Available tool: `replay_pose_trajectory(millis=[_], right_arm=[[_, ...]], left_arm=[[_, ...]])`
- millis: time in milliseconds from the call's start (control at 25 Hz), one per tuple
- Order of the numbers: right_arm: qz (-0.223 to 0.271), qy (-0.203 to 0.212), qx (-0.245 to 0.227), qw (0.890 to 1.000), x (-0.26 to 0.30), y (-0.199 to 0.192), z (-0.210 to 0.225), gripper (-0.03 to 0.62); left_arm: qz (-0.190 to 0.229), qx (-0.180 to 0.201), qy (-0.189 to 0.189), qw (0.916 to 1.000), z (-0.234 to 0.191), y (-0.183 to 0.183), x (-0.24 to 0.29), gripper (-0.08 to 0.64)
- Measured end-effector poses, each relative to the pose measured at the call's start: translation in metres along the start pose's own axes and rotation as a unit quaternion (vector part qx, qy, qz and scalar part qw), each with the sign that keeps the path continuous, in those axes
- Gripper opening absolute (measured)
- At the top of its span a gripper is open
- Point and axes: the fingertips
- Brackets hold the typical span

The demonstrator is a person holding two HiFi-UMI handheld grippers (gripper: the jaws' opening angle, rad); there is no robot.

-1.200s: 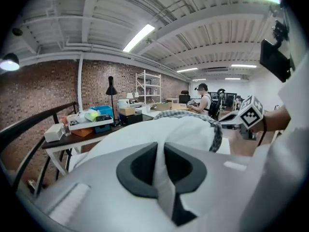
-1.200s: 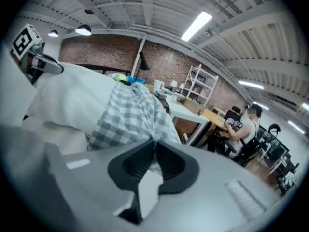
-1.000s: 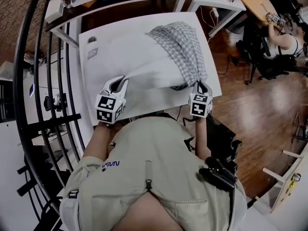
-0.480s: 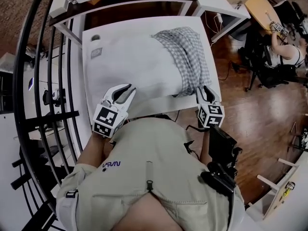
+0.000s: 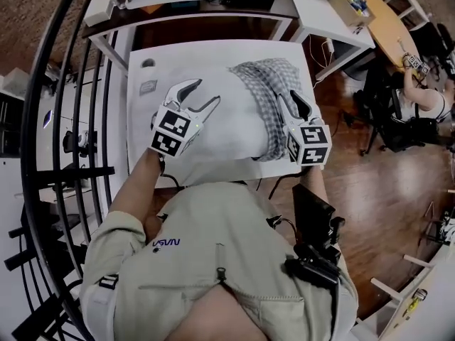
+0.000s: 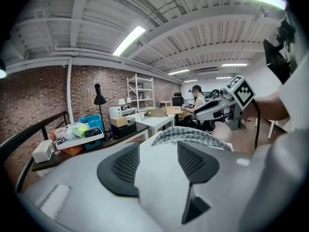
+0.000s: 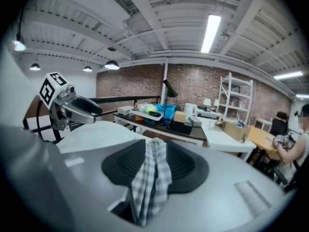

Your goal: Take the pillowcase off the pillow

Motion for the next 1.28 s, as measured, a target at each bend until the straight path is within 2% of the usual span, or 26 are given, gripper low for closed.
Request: replay_pose_trajectory(millis=[200, 360, 480, 600, 680, 720, 760, 840, 880, 1000, 1080, 1160, 1280], right_arm=[[-0.019, 0.051, -0.057, 0.997, 0.064, 0.03, -0.018, 0.137], [-0.075, 0.082, -0.102, 0.989, 0.11, 0.028, -0.029, 0.167], [-0.123, 0.092, -0.138, 0.978, 0.136, 0.014, -0.032, 0.189], [-0.184, 0.108, -0.152, 0.965, 0.149, -0.011, -0.04, 0.207], [-0.242, 0.133, -0.159, 0.948, 0.148, -0.042, -0.053, 0.222], [-0.263, 0.135, -0.175, 0.939, 0.147, -0.055, -0.056, 0.222], [-0.266, 0.126, -0.2, 0.935, 0.147, -0.059, -0.055, 0.215], [-0.228, 0.09, -0.243, 0.939, 0.153, -0.044, -0.049, 0.054], [-0.211, 0.07, -0.25, 0.942, 0.154, -0.035, -0.044, 0.026], [-0.175, 0.01, -0.232, 0.957, 0.144, -0.008, -0.024, 0.017], [-0.152, -0.027, -0.209, 0.966, 0.136, 0.007, -0.005, 0.017], [-0.132, -0.061, -0.191, 0.971, 0.13, 0.018, 0.017, 0.017], [-0.119, -0.107, -0.17, 0.972, 0.128, 0.028, 0.051, 0.017]], left_arm=[[-0.057, 0.012, -0.015, 0.9982, -0.027, 0.008, 0.054, 0.272], [-0.152, -0.025, -0.036, 0.9873, -0.034, -0.032, 0.089, 0.278], [-0.193, -0.052, -0.044, 0.9788, -0.029, -0.061, 0.096, 0.277], [-0.216, -0.046, -0.062, 0.9733, -0.003, -0.084, 0.098, 0.2], [-0.223, -0.026, -0.063, 0.9723, 0.016, -0.098, 0.098, 0.126], [-0.221, -0.013, -0.059, 0.9734, 0.023, -0.101, 0.096, 0.086], [-0.214, 0.0, -0.054, 0.9754, 0.027, -0.099, 0.093, 0.048], [-0.186, 0.013, -0.045, 0.9815, 0.03, -0.083, 0.08, 0.023], [-0.165, 0.01, -0.044, 0.9852, 0.03, -0.072, 0.07, 0.018], [-0.096, -0.016, -0.047, 0.9942, 0.031, -0.031, 0.026, 0.014], [-0.045, -0.043, -0.043, 0.9972, 0.032, -0.008, -0.005, 0.014], [-0.006, -0.075, -0.039, 0.9964, 0.034, 0.001, -0.03, 0.014], [0.021, -0.113, -0.04, 0.9926, 0.034, 0.0, -0.053, 0.014]])
Point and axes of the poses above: the fingertips, and each gripper's own axes: x forward along the fingers, z to its right, y out of its top, and after that the axes turned 8 degrees about -y, right-handed
